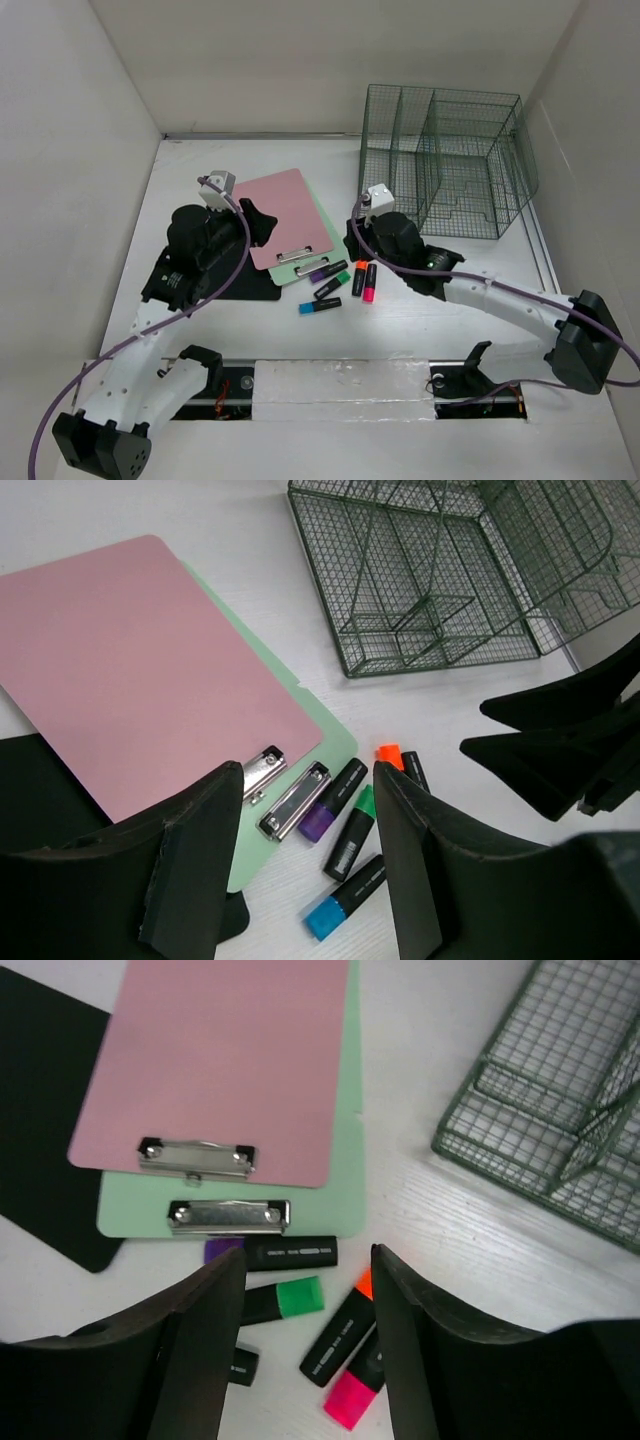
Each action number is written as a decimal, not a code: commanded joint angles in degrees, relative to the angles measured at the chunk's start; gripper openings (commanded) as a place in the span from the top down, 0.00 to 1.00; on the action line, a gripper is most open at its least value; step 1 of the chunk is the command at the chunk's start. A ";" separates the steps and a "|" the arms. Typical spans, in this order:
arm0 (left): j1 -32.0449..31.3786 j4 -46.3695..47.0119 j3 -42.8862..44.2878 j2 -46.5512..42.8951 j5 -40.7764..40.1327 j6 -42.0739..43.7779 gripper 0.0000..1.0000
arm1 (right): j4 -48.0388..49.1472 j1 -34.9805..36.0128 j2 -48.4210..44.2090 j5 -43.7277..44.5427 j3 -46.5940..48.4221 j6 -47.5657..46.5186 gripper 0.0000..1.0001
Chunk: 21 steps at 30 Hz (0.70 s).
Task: Organize the desk
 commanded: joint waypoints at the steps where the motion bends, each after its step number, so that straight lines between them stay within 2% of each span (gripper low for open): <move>1: -0.17 1.63 1.92 0.98 1.08 1.13 0.50 | -2.86 0.05 1.66 4.56 0.92 1.80 0.42; 2: -0.17 1.45 1.92 1.59 1.08 1.21 0.50 | -2.86 0.05 2.02 4.74 0.75 2.50 0.49; 3: -0.17 1.45 1.84 1.86 1.51 1.30 0.52 | -2.95 0.05 2.11 5.00 0.48 2.77 0.77; 4: -0.17 1.80 1.84 1.95 1.69 1.39 0.55 | -3.47 -0.47 2.37 5.53 0.39 3.20 0.92; 5: -0.17 1.97 1.92 2.30 1.78 1.39 0.58 | -4.00 -1.26 2.46 5.62 0.39 4.51 1.00; 6: -0.17 1.98 2.01 2.56 1.52 1.39 0.58 | -4.70 -1.79 2.55 5.36 0.31 5.31 1.00; 7: -0.17 1.98 2.01 2.65 1.17 1.48 0.71 | -4.70 -2.31 2.55 4.66 0.04 5.84 1.00; 9: -0.17 1.54 1.84 2.13 0.91 1.65 0.81 | -3.92 -3.98 3.33 2.91 -1.19 7.07 1.00; 10: -0.17 1.71 1.66 1.86 0.64 1.74 0.91 | -4.17 -3.99 3.86 2.72 -1.45 7.77 1.00; 11: -0.17 1.63 1.57 1.69 -0.14 1.74 0.99 | -5.40 -4.86 6.04 3.42 -1.54 10.04 0.91; 15: -0.17 0.66 1.66 2.03 -1.29 1.74 1.00 | -4.28 -4.87 9.12 3.08 -2.24 10.77 0.42; 17: -0.17 0.92 1.66 2.30 -1.03 1.57 1.00 | -3.74 -5.40 10.71 4.03 -2.24 12.34 0.40; 18: -0.17 1.10 1.66 2.65 -0.77 1.48 0.99 | -4.78 -5.40 12.37 5.00 -1.63 13.57 0.46; 19: -0.17 1.10 1.83 3.09 -0.42 1.48 0.93 | -5.49 -5.92 13.09 4.92 -1.45 14.80 0.51; 21: -0.17 1.01 1.84 3.35 0.28 1.48 0.89 | -5.76 -5.92 14.06 4.83 -1.71 17.35 0.55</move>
